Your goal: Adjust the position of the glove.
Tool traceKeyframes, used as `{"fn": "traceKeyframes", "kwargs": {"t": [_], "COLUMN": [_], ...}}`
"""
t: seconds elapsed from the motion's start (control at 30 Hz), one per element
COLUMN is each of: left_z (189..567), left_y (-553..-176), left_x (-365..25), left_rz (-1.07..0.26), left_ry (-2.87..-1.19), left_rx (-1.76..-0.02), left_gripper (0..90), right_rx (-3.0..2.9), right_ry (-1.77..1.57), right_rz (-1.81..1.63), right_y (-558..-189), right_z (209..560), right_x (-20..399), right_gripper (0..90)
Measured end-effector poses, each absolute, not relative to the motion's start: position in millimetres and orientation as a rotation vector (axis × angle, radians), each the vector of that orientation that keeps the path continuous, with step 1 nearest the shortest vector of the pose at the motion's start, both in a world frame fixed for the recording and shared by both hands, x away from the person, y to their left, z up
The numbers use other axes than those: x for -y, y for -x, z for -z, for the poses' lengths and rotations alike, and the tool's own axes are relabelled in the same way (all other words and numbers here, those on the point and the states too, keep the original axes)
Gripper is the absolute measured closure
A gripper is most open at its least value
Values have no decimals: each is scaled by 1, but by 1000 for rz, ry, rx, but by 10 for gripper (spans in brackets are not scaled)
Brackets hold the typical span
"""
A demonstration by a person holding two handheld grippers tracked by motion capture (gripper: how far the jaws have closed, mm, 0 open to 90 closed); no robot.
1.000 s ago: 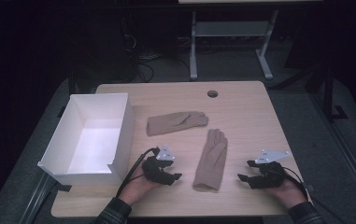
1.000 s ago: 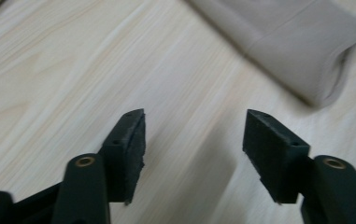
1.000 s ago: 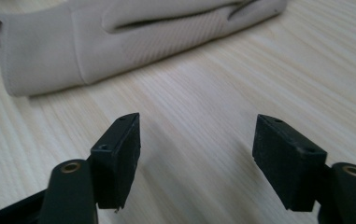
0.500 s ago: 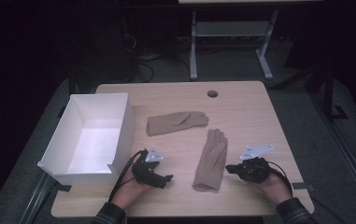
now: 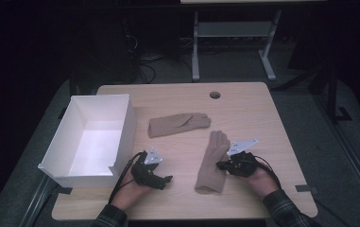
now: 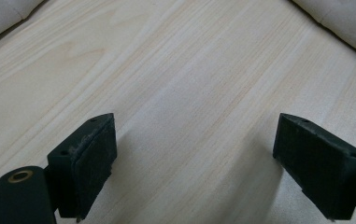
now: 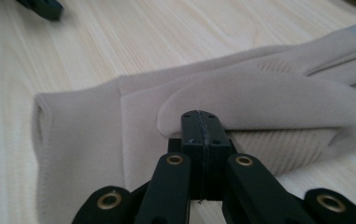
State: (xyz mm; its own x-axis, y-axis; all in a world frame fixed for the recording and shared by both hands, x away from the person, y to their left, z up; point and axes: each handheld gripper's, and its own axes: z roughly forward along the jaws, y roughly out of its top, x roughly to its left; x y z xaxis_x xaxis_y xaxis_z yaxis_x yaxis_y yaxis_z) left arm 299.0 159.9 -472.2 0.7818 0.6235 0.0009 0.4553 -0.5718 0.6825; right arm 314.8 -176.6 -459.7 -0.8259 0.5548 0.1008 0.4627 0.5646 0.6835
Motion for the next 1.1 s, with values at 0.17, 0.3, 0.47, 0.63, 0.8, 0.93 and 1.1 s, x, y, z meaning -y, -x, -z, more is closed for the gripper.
{"fn": "traceKeyframes", "kwargs": {"t": [0.17, 0.3, 0.47, 0.63, 0.8, 0.93, 1.1], "left_z": [473, 473, 474, 474, 474, 475, 475], "left_y": [-298, -298, -298, -298, -298, -298, -298], "left_x": [-161, -161, -161, -161, -162, -162, -162], "left_rz": [-316, -316, -317, -318, -320, -320, -319], "left_ry": [-2269, -2267, -2265, -2258, -2257, -2255, -2255], "left_rx": [-791, -792, -790, -787, -784, -783, -781], "left_gripper": [129, 129, 129, 129, 129, 129, 129], "right_rx": [-2679, -2680, -2670, -2664, -2657, -2651, -2648], "right_ry": [-859, -859, -872, -892, -915, -931, -945], "right_rz": [-1057, -1060, -1053, -1049, -1027, -1010, -1004], "right_y": [-314, -313, -311, -308, -304, -300, -297], "right_z": [464, 464, 464, 464, 463, 462, 462], "right_x": [175, 181, 192, 202, 212, 221, 233], "right_gripper": [898, 898, 898, 898, 898, 898, 898]}}
